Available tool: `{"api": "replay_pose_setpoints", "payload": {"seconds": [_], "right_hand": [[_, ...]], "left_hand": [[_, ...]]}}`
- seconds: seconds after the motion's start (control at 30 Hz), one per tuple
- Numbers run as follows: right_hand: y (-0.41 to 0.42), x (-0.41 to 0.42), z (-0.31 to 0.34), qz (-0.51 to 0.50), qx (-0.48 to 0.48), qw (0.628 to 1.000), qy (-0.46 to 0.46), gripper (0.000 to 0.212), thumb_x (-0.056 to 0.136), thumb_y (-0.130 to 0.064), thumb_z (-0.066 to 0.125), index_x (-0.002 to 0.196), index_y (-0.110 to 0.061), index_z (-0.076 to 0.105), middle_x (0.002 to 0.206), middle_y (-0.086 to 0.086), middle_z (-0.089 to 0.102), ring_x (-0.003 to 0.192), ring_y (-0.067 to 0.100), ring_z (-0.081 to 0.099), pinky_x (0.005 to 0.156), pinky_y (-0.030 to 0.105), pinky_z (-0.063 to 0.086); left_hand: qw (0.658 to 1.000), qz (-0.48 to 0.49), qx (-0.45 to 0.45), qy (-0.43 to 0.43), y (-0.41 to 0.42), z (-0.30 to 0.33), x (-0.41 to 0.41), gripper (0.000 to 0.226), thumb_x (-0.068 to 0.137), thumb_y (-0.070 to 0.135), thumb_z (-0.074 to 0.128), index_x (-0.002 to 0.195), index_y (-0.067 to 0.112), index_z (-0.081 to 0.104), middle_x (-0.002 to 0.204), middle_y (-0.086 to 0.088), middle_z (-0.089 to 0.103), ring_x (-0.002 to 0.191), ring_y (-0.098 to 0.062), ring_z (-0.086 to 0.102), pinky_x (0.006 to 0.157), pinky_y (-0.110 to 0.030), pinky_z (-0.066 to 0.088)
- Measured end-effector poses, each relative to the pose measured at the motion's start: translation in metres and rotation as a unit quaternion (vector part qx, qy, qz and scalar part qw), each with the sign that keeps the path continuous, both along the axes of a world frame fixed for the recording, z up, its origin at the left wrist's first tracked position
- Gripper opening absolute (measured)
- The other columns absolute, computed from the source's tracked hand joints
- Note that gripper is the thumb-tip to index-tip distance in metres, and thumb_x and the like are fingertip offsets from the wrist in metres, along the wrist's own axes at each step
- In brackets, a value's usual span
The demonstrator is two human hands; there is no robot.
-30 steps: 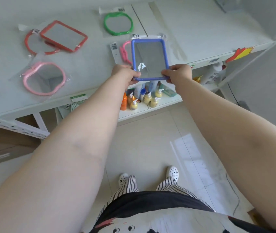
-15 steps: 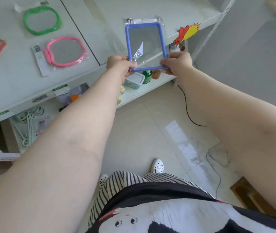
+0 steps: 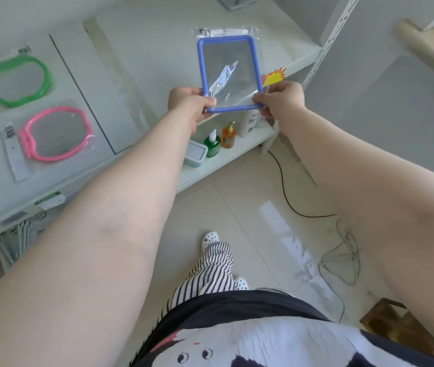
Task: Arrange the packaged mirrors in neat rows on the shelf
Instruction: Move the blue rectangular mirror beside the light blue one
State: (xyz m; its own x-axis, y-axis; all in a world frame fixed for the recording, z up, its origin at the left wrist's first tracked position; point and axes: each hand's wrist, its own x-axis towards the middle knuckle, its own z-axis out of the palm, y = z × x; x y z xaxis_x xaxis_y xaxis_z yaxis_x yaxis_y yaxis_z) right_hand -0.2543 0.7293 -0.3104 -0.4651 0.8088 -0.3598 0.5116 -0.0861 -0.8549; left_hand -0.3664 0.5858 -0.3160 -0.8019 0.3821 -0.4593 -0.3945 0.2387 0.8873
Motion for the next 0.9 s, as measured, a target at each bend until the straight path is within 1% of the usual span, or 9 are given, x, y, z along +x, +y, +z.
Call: {"api": "replay_pose_setpoints", "payload": {"seconds": [0.1, 0.2, 0.37, 0.43, 0.5, 0.57, 0.63, 0.7, 0.9], "right_hand": [[0.025, -0.022, 0.004, -0.007, 0.004, 1.000, 0.014, 0.023, 0.072, -0.012, 0.078, 0.074, -0.017, 0.056, 0.070, 0.003, 0.063, 0.047, 0.014, 0.058, 0.059, 0.025, 0.058], [0.047, -0.041, 0.007, -0.013, 0.004, 1.000, 0.004, 0.021, 0.073, -0.012, 0.078, 0.075, -0.017, 0.058, 0.070, 0.003, 0.065, 0.050, 0.016, 0.061, 0.064, 0.028, 0.061], [0.083, -0.067, 0.010, -0.009, -0.005, 1.000, -0.005, 0.022, 0.074, -0.013, 0.079, 0.090, -0.013, 0.062, 0.070, 0.004, 0.064, 0.038, 0.009, 0.055, 0.049, 0.019, 0.055], [0.096, -0.079, 0.007, -0.004, -0.009, 1.000, 0.000, 0.023, 0.073, -0.011, 0.079, 0.089, -0.013, 0.062, 0.068, 0.003, 0.063, 0.038, 0.010, 0.054, 0.049, 0.019, 0.055], [0.114, -0.091, 0.004, 0.009, -0.011, 1.000, -0.004, 0.023, 0.073, -0.012, 0.079, 0.088, -0.013, 0.062, 0.065, 0.003, 0.062, 0.035, 0.009, 0.053, 0.053, 0.021, 0.057], [0.134, -0.101, 0.002, 0.029, -0.016, 0.999, -0.007, 0.022, 0.075, -0.012, 0.078, 0.090, -0.014, 0.061, 0.064, 0.002, 0.061, 0.030, 0.005, 0.051, 0.051, 0.020, 0.055], [0.155, -0.113, 0.002, 0.051, -0.020, 0.999, 0.000, 0.022, 0.076, -0.011, 0.076, 0.092, -0.013, 0.061, 0.064, 0.003, 0.060, 0.028, 0.003, 0.050, 0.044, 0.015, 0.052], [0.175, -0.125, 0.001, 0.077, -0.021, 0.997, 0.005, 0.022, 0.077, -0.008, 0.076, 0.092, -0.011, 0.061, 0.065, 0.005, 0.059, 0.028, 0.003, 0.051, 0.043, 0.015, 0.052], [0.222, -0.161, 0.000, 0.151, -0.020, 0.988, 0.004, 0.022, 0.074, -0.006, 0.077, 0.091, -0.009, 0.063, 0.067, 0.006, 0.059, 0.047, 0.015, 0.056, 0.053, 0.021, 0.056]], "left_hand": [[1.000, -0.010, 0.011, -0.005, 0.026, 0.004, -0.022, 0.022, 0.076, -0.010, 0.070, 0.087, 0.006, 0.059, 0.076, -0.005, 0.062, 0.068, -0.016, 0.064, 0.064, -0.022, 0.060], [1.000, -0.008, 0.007, -0.006, 0.049, 0.006, -0.041, 0.024, 0.075, -0.009, 0.071, 0.092, 0.005, 0.060, 0.078, -0.005, 0.063, 0.073, -0.019, 0.065, 0.069, -0.025, 0.060], [1.000, 0.000, -0.002, -0.015, 0.084, 0.006, -0.065, 0.035, 0.076, -0.009, 0.070, 0.110, -0.003, 0.062, 0.095, -0.012, 0.064, 0.078, -0.021, 0.066, 0.067, -0.024, 0.060], [1.000, 0.011, -0.004, -0.017, 0.098, 0.003, -0.074, 0.036, 0.076, -0.009, 0.070, 0.111, -0.003, 0.062, 0.096, -0.013, 0.064, 0.080, -0.023, 0.065, 0.067, -0.024, 0.060], [0.999, 0.023, -0.010, -0.020, 0.113, 0.001, -0.081, 0.035, 0.076, -0.009, 0.070, 0.110, -0.003, 0.062, 0.094, -0.012, 0.063, 0.080, -0.023, 0.064, 0.067, -0.024, 0.059], [0.999, 0.032, -0.010, -0.029, 0.129, 0.001, -0.087, 0.033, 0.077, -0.009, 0.069, 0.108, -0.002, 0.062, 0.086, -0.009, 0.063, 0.074, -0.020, 0.063, 0.063, -0.021, 0.058], [0.998, 0.045, -0.001, -0.039, 0.145, 0.001, -0.095, 0.021, 0.078, -0.009, 0.069, 0.092, 0.003, 0.061, 0.077, -0.005, 0.060, 0.066, -0.015, 0.059, 0.057, -0.018, 0.057], [0.997, 0.065, 0.002, -0.044, 0.160, 0.000, -0.102, 0.022, 0.078, -0.009, 0.068, 0.077, 0.009, 0.056, 0.075, -0.004, 0.059, 0.063, -0.013, 0.058, 0.054, -0.017, 0.056], [0.990, 0.139, 0.007, -0.039, 0.195, -0.002, -0.112, 0.024, 0.079, -0.008, 0.067, 0.075, 0.012, 0.055, 0.077, -0.003, 0.060, 0.066, -0.012, 0.059, 0.054, -0.016, 0.054]]}}
